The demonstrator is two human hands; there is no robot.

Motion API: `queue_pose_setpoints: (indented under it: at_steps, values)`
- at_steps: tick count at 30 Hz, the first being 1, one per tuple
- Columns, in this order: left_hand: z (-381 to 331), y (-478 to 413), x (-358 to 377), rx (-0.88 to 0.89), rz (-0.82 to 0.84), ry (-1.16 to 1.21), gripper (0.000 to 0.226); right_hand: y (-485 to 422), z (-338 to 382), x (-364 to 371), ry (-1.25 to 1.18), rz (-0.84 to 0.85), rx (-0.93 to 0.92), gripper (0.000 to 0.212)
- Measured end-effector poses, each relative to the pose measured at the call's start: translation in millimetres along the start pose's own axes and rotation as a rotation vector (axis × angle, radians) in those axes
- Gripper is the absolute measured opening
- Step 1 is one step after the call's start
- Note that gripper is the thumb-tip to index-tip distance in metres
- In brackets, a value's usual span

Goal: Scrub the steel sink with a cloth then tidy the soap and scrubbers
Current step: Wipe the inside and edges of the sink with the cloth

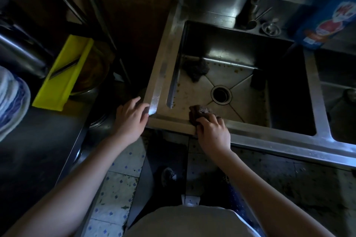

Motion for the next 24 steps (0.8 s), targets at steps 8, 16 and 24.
queue_pose_setpoints:
  at_steps: [8, 16, 24]
  values:
    - [7.0, 2.0, -7.1, -0.007, -0.003, 0.033, 0.030, -9.0, 57.4, 14.1, -0.079, 0.027, -0.163, 0.030]
    - [15.0, -7.5, -12.1, -0.042, -0.036, 0.090, 0.030, -29.0, 78.5, 19.5, -0.134, 0.162, -0.328, 0.032]
    - [20.8, -28.5, -13.5, -0.119, -0.075, 0.111, 0.029, -82.1, 93.2, 27.0, -0.118, 0.211, -0.365, 0.045]
Point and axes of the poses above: each hand's wrist, its own y-axis away from the middle knuckle, its own x-axis out of the palm, z = x × y, the point moved 3 cm from there along -y, towards the middle knuckle, and after that the axes turned 12 degrees about x, right-handed, at the moved point
